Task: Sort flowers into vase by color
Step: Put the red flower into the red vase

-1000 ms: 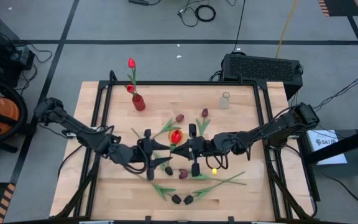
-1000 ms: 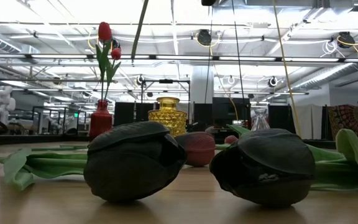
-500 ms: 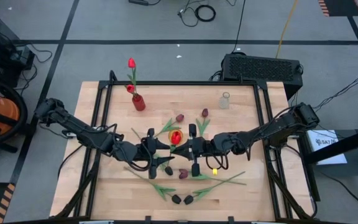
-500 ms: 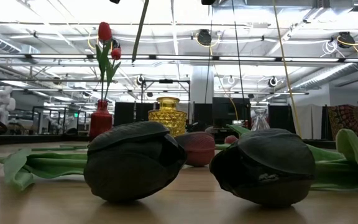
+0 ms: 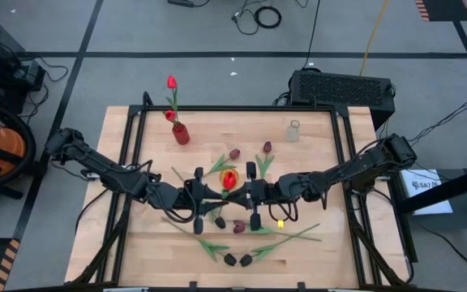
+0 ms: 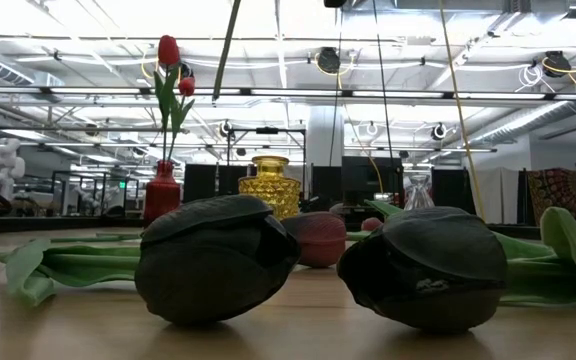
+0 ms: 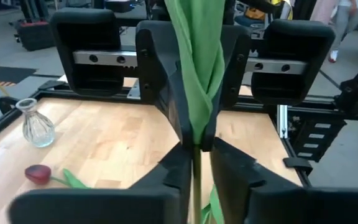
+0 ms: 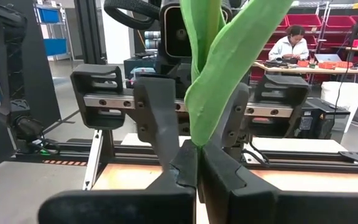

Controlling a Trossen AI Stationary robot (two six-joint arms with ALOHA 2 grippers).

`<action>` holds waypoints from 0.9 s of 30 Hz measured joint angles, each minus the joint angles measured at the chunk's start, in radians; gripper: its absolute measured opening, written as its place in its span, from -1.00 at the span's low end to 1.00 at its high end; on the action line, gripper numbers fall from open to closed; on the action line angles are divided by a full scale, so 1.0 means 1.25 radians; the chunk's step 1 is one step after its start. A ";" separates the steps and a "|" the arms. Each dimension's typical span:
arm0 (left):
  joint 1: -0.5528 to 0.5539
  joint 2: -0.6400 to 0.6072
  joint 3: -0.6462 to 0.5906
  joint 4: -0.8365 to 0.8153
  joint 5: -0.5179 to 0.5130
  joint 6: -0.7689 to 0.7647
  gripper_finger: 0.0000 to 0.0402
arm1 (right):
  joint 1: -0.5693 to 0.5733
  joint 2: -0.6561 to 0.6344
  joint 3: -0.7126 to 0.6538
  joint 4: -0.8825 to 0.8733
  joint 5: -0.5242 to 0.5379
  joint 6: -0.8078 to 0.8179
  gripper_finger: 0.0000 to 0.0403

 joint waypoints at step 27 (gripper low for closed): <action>-0.041 -0.164 0.000 -0.155 -0.084 0.114 -0.93 | -0.001 -0.049 0.001 -0.213 0.048 0.049 0.08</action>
